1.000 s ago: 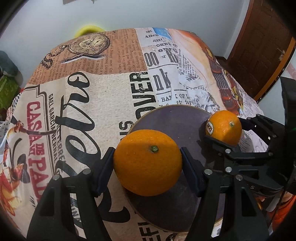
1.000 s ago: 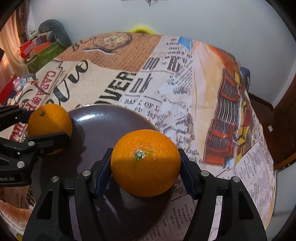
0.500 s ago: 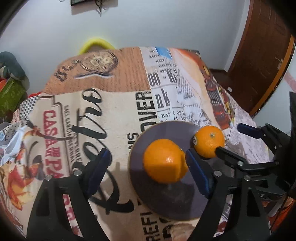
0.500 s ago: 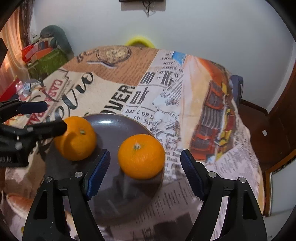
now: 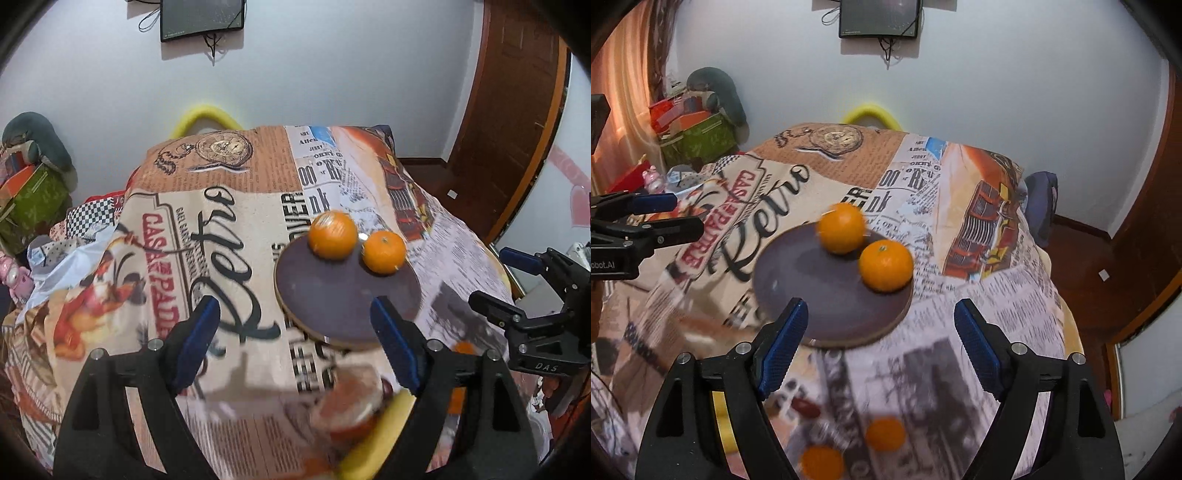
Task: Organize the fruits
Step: 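Withdraw both tools from the plate and move toward the yellow corn cobs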
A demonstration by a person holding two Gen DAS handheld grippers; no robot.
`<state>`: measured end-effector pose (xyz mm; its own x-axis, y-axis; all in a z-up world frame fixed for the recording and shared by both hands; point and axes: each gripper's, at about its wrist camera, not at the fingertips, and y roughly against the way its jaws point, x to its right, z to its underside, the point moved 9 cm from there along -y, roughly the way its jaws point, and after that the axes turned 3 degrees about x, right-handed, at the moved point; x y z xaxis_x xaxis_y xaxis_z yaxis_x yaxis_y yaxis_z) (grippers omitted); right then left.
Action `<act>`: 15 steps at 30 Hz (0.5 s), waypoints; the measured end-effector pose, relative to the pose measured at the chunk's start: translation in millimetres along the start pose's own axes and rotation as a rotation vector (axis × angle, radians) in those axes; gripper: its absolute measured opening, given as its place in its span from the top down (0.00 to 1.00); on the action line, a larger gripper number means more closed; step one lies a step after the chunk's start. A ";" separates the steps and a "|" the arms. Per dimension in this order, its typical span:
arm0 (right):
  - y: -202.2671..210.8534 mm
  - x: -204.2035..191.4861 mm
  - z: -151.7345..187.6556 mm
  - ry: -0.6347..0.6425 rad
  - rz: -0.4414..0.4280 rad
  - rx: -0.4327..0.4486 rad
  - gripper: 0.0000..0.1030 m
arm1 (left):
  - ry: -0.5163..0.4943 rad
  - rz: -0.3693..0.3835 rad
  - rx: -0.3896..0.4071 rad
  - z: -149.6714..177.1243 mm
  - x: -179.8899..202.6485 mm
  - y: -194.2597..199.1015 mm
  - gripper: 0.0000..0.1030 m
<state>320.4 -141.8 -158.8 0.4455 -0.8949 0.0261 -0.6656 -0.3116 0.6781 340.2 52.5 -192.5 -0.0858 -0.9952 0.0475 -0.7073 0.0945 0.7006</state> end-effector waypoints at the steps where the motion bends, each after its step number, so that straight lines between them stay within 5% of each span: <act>1: 4.6 -3.0 3.1 -0.001 -0.004 0.000 0.23 | 0.000 0.003 0.000 4.9 0.6 4.5 0.19; 15: 31.0 -44.2 66.8 -0.024 -0.067 -0.070 0.22 | 0.024 0.051 -0.107 109.5 15.2 28.8 0.19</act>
<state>240.1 -133.3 -188.0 0.4725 -0.8805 -0.0385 -0.5907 -0.3487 0.7277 241.7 43.1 -249.5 -0.1018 -0.9897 0.1011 -0.6233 0.1427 0.7689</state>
